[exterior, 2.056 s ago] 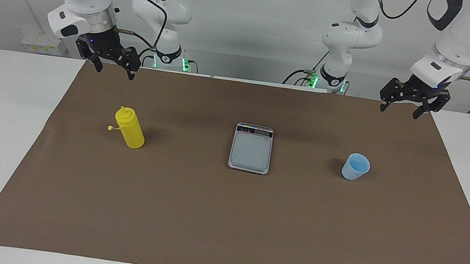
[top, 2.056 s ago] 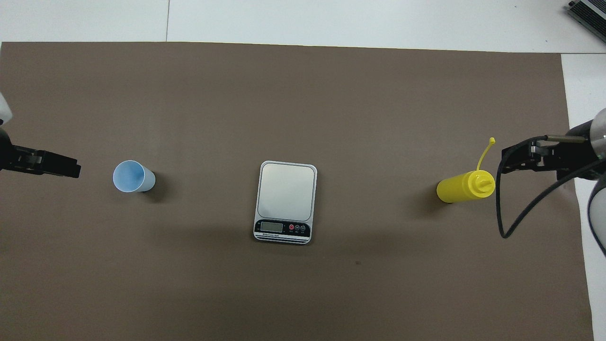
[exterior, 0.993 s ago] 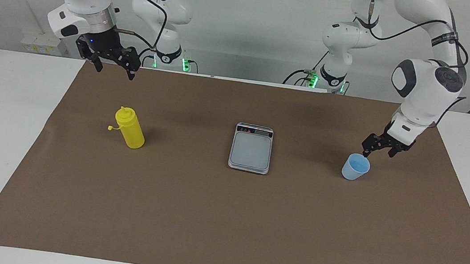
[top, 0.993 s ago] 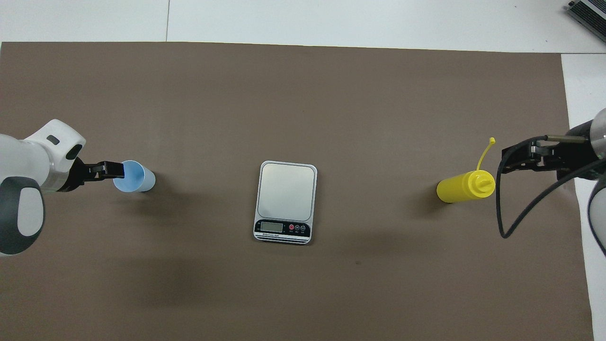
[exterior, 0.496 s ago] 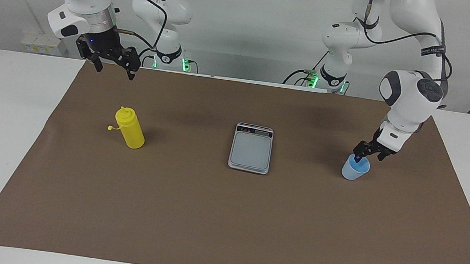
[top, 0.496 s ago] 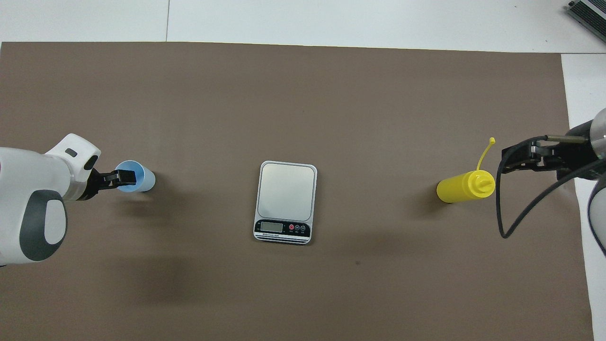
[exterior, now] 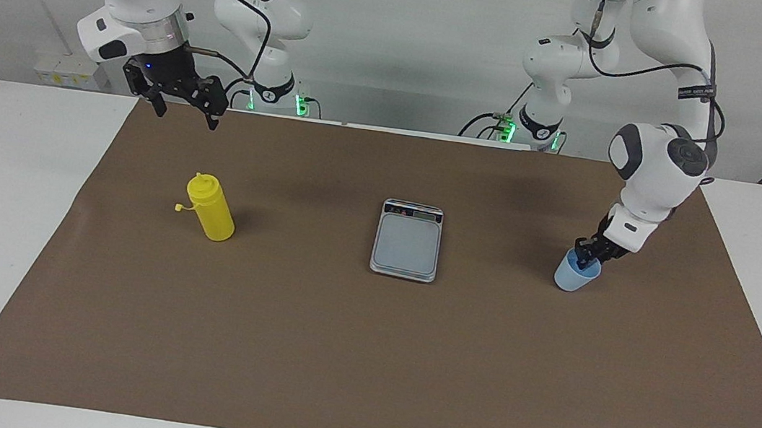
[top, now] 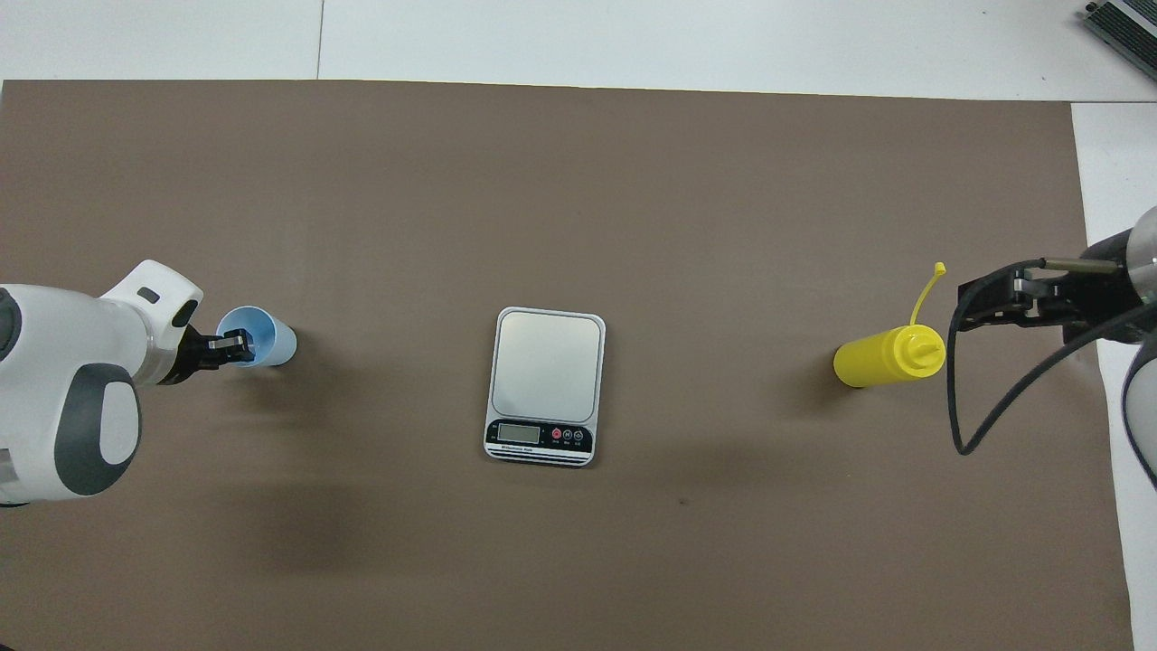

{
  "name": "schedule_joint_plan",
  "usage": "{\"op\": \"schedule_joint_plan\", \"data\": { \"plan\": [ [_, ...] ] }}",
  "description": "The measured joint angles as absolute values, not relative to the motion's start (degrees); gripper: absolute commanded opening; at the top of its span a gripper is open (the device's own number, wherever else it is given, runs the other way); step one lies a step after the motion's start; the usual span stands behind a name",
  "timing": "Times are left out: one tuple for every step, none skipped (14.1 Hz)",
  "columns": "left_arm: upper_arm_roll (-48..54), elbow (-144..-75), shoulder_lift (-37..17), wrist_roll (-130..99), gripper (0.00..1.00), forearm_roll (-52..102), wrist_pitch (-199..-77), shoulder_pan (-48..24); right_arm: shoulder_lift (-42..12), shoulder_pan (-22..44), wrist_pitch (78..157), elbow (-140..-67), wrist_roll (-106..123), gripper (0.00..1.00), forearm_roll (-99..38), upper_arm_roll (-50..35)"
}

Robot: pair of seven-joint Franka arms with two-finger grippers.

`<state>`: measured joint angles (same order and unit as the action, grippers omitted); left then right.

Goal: Pour seasoning into cup on scale with both arms
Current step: 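Reach the left gripper to the light-blue cup and grasp it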

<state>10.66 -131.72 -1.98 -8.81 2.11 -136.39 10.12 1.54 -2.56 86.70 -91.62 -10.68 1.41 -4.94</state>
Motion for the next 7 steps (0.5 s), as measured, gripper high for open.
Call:
{"op": "schedule_joint_plan", "data": {
  "plan": [
    [10.69, -131.53, -2.03, -8.81, 0.0, 2.24, -136.18, 10.12, 1.54, -2.56, 86.7, -91.62, -10.68, 1.0, 1.41, -4.94],
    [10.73, -130.67, -2.04, -8.81, 0.0, 2.37, -134.97, 10.1, 1.54, -2.56, 86.7, -91.62, -10.68, 1.0, 1.41, -4.94],
    [10.73, -128.73, -2.1, -8.81, 0.0, 2.38, -131.68, 10.1, 1.54, -2.56, 86.7, -91.62, -10.68, 1.0, 1.41, -4.94],
    [10.72, -125.49, -2.19, -8.81, 0.0, 2.38, -127.09, 10.1, 1.54, -2.56, 86.7, -91.62, -10.68, 1.0, 1.41, -4.94],
    [10.72, -122.16, -2.2, -8.81, 0.0, 2.38, -122.91, 10.1, 1.54, -2.56, 86.7, -91.62, -10.68, 1.0, 1.41, -4.94],
    [10.73, -118.65, -2.18, -8.81, 0.0, 2.38, -118.5, 10.1, 1.54, -2.56, 86.7, -91.62, -10.68, 1.0, 1.41, -4.94],
    [10.78, -115.51, -2.18, -8.78, 0.0, 2.38, -114.57, 10.07, 1.54, -2.56, 86.7, -91.62, -10.68, 1.0, 1.41, -4.94]
  ]
}}
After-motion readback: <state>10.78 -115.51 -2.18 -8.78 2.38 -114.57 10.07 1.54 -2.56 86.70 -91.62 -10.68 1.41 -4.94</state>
